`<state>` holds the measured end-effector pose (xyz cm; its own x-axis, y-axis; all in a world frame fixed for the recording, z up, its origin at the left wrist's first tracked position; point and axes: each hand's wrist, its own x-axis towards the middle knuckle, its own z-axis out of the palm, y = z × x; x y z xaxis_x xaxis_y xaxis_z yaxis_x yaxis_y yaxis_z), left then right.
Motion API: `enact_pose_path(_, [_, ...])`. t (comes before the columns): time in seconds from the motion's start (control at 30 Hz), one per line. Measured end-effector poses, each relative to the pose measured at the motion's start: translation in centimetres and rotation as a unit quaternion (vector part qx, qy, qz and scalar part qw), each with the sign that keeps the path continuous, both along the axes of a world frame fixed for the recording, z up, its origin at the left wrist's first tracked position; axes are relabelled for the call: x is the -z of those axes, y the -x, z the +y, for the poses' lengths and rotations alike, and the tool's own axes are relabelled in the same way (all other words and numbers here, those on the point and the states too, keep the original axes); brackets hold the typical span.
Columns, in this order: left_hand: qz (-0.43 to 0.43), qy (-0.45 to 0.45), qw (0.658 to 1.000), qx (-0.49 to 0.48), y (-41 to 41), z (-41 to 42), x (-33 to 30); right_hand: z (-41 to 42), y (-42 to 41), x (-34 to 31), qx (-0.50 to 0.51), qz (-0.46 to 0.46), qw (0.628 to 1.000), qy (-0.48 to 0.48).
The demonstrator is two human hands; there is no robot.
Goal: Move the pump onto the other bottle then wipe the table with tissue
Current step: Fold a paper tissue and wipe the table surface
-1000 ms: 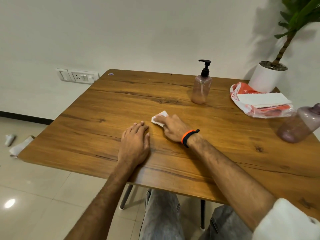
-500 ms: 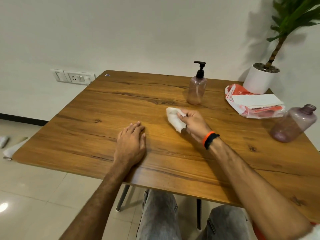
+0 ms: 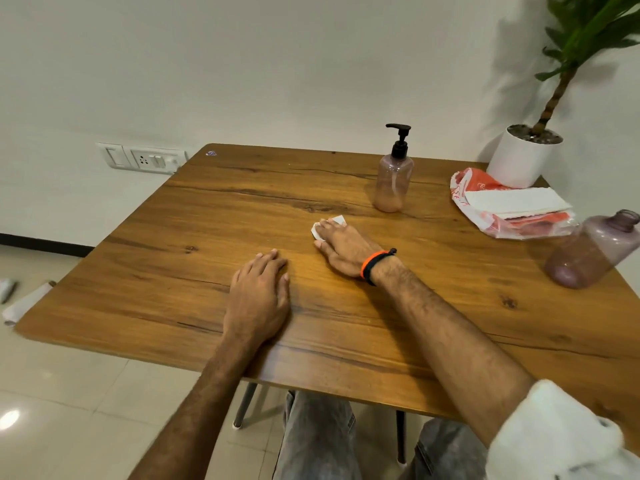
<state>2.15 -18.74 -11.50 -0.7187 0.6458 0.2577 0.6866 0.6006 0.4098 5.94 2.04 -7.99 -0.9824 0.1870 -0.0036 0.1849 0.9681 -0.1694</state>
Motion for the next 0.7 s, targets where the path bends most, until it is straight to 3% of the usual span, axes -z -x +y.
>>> enact_pose_path(0.23, [-0.009, -0.003, 1.000, 0.000, -0.2, -0.2, -0.4, 0.8, -0.2, 0.4, -0.001, 0.006, 1.000, -0.009])
enact_pose_path(0.7, [-0.012, -0.003, 1.000, 0.014, 0.0, -0.3, -0.4, 7.5, -7.3, 0.0, 0.122, 0.029, 0.992, 0.033])
